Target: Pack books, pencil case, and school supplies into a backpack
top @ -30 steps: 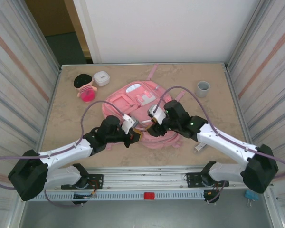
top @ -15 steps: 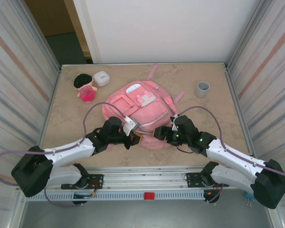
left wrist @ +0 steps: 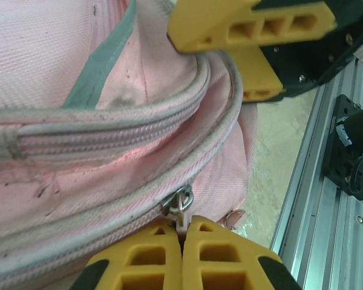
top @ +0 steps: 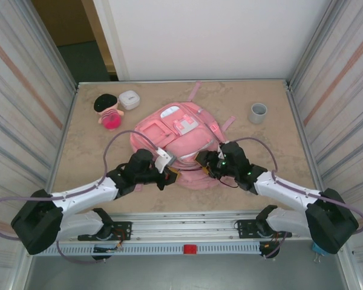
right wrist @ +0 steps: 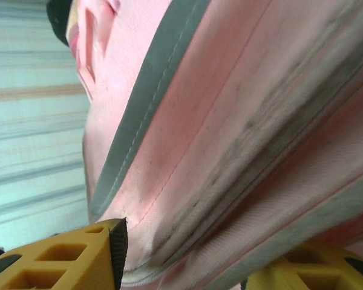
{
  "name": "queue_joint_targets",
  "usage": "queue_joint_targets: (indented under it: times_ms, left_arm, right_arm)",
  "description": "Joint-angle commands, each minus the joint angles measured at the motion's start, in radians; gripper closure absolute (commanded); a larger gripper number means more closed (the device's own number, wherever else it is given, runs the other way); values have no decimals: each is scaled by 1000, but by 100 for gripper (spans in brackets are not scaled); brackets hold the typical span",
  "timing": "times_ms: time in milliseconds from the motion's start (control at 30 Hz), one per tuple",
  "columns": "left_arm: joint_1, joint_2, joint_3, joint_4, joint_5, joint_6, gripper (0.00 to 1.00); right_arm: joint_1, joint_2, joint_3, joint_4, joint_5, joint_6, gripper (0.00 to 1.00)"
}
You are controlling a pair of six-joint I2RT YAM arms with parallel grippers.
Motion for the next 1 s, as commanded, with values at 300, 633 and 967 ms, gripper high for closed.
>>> queue_joint_targets:
  times_ms: [300,633,967]
  left_arm:
    - [4,-43,-12,7,-26,32,100]
    - [-51,-35,24,-7,-20,14,100]
    - [-173,3,86,1,-71,2,100]
  right_arm:
    - [-145,-79,-33,28,-56,-38,70]
    - [-28,-15,16,106,-19,-24,95]
    - [90,46,61,158,49,3,97]
